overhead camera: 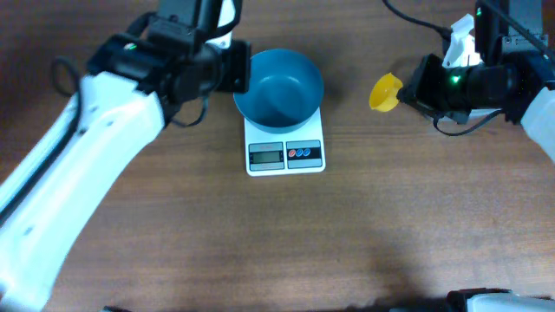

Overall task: Scoop item into bowl and weigh 50g on scale
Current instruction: 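Move the left gripper down to the scale's front buttons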

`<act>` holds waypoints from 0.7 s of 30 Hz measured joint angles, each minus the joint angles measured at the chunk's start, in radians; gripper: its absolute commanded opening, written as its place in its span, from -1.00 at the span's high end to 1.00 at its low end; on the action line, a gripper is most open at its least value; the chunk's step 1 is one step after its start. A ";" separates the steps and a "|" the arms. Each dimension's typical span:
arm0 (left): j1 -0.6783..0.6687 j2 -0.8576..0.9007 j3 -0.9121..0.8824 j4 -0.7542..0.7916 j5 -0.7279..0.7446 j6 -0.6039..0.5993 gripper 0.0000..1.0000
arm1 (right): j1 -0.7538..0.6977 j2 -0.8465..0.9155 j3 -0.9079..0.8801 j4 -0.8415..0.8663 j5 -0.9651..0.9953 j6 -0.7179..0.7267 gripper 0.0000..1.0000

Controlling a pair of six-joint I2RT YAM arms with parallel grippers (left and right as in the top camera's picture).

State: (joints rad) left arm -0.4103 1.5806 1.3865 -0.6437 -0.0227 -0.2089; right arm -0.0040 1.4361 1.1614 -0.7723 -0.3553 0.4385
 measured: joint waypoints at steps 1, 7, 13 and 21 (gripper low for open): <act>0.000 -0.087 0.002 -0.112 0.000 0.015 1.00 | 0.000 -0.003 0.000 -0.002 0.008 -0.007 0.92; 0.000 -0.368 -0.473 -0.016 0.060 0.007 1.00 | 0.000 -0.006 0.000 -0.005 0.019 -0.028 0.92; 0.000 -0.395 -0.741 0.357 0.233 0.073 1.00 | 0.000 -0.006 0.000 -0.003 0.023 -0.028 0.92; -0.136 -0.156 -0.753 0.649 0.281 0.060 1.00 | 0.000 -0.006 0.001 0.001 0.023 -0.028 0.92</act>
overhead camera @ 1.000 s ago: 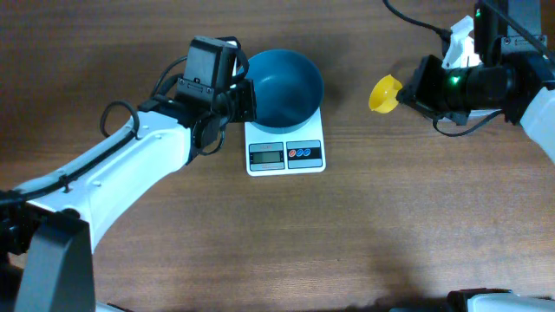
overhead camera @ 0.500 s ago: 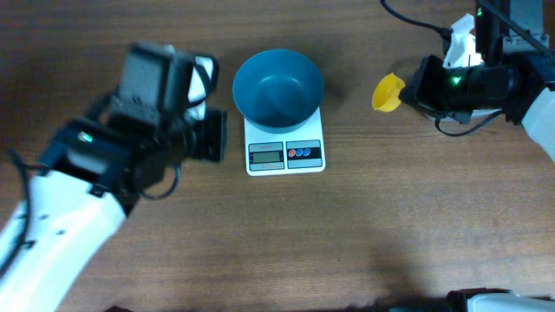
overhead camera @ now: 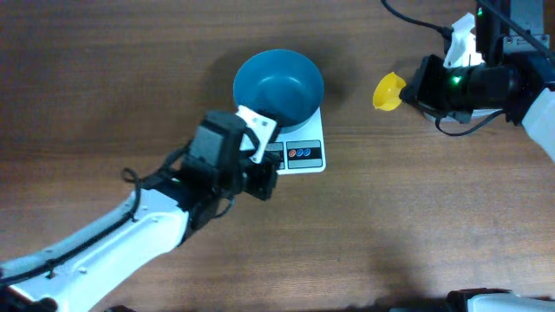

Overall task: Scoop item into bowl and weigh 50g on scale
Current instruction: 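Move the left gripper down to the scale's front buttons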

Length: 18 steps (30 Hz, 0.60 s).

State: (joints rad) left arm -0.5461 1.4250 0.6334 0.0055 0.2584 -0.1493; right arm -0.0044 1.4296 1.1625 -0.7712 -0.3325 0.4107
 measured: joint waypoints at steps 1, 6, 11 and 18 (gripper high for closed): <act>-0.050 0.000 0.000 0.003 -0.058 0.004 1.00 | 0.000 0.000 0.000 0.002 0.000 0.000 0.92; -0.183 0.076 -0.002 0.128 -0.314 0.021 1.00 | 0.000 0.000 0.001 0.011 0.002 0.000 0.92; -0.183 0.136 -0.002 0.225 -0.341 0.035 1.00 | 0.000 0.000 0.001 0.011 0.003 0.000 0.92; -0.183 0.176 -0.002 0.246 -0.342 0.037 1.00 | 0.000 0.000 0.001 0.019 0.003 0.000 0.92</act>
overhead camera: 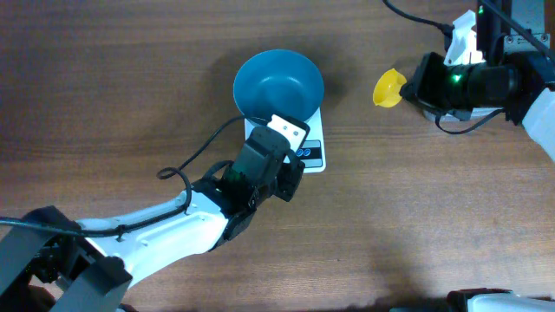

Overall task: Scoop item into bowl and weigh 50g on scale
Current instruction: 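Move the left gripper down to the scale's front buttons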

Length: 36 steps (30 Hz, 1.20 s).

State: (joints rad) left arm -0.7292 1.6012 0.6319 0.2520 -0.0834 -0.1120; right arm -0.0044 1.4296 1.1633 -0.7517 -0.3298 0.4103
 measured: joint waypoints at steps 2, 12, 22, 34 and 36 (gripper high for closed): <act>0.000 0.001 0.000 0.000 0.000 0.000 1.00 | 0.000 0.000 0.000 0.001 0.000 0.000 0.92; 0.000 0.076 0.000 0.049 0.000 0.000 1.00 | 0.000 0.000 0.000 0.004 0.000 0.000 0.92; 0.000 0.145 0.000 0.153 -0.015 0.000 1.00 | 0.000 0.000 0.000 -0.024 0.000 -0.031 0.92; 0.000 0.150 0.000 0.165 -0.021 0.000 1.00 | 0.000 0.000 0.000 -0.042 0.000 -0.052 0.92; 0.000 0.167 0.000 0.200 -0.022 0.000 1.00 | 0.000 0.000 0.000 -0.042 0.000 -0.052 0.92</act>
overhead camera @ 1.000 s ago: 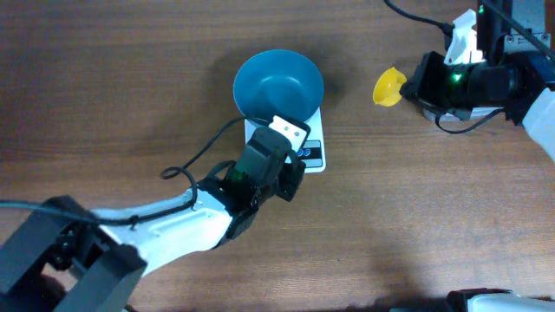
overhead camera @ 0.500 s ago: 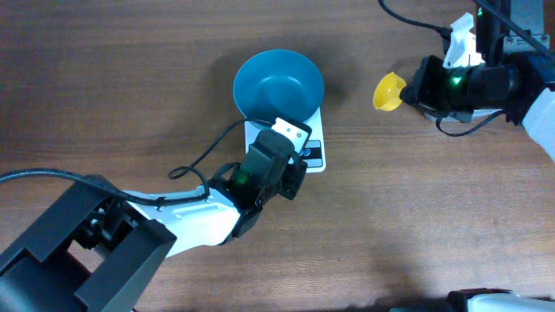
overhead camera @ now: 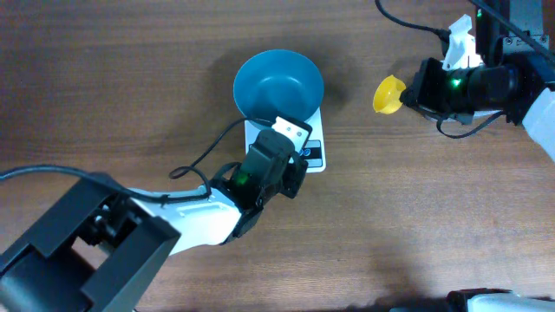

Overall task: Scoop item into bowl and weigh 50g on scale
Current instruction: 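Move the left gripper down to the scale's front buttons, then withdraw the left gripper from the scale to the left side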

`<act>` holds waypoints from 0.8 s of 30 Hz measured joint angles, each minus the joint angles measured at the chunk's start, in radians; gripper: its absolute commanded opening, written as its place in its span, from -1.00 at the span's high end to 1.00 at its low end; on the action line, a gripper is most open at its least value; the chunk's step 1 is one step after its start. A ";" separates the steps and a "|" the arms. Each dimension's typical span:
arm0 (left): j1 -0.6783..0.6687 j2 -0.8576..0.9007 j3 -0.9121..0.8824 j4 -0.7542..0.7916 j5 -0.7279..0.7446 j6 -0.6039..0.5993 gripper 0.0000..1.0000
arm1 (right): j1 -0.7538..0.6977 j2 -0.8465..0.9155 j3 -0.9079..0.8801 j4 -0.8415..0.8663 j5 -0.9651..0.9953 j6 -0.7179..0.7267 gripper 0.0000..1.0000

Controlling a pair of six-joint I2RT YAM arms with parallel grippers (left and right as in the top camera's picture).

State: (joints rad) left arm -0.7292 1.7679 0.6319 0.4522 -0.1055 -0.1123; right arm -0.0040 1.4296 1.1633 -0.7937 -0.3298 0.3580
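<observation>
An empty blue bowl (overhead camera: 278, 84) stands on the white scale (overhead camera: 316, 139) at the middle back of the table. My left gripper (overhead camera: 297, 167) hangs low over the scale's front panel and covers the display; only the right end of the button strip shows. Its fingers are hidden under the wrist body, so I cannot make out how they stand. At the back right, my right gripper (overhead camera: 414, 92) is shut on the handle of a yellow scoop (overhead camera: 388, 93), which points left toward the bowl. What the scoop holds cannot be seen.
Wooden table (overhead camera: 416, 217) all around. A black cable loops from my left arm (overhead camera: 195, 160) beside the scale. The left arm's base block (overhead camera: 78, 251) fills the lower left corner. White and black hardware sits behind the right gripper at the top right.
My left gripper has shifted slightly right and a little lower over the scale's panel, with the arm drawn further in. The right gripper with the scoop has barely moved.
At first my left gripper was at the bowl's left rim. Then it was in front of the scale, at the left of its panel. After that it covered the display, and it is still there now. The right gripper held the yellow scoop at the back right throughout.
</observation>
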 measured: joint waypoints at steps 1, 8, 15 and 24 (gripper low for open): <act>0.000 0.007 0.000 0.013 0.000 0.000 1.00 | 0.000 0.000 0.000 0.000 0.000 0.000 0.92; 0.000 0.020 0.022 -0.011 -0.001 0.000 1.00 | 0.000 0.000 0.000 -0.004 0.000 0.000 0.92; 0.000 -0.066 0.018 -0.180 0.000 0.000 1.00 | 0.000 0.000 0.000 -0.004 0.000 0.000 0.92; 0.000 -0.901 0.016 -0.528 -0.035 0.000 0.78 | 0.000 0.000 0.002 -0.003 0.019 -0.050 0.92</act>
State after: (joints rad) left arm -0.7296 0.8673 0.6479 -0.0757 -0.1402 -0.1127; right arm -0.0044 1.4296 1.1652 -0.7967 -0.3107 0.3084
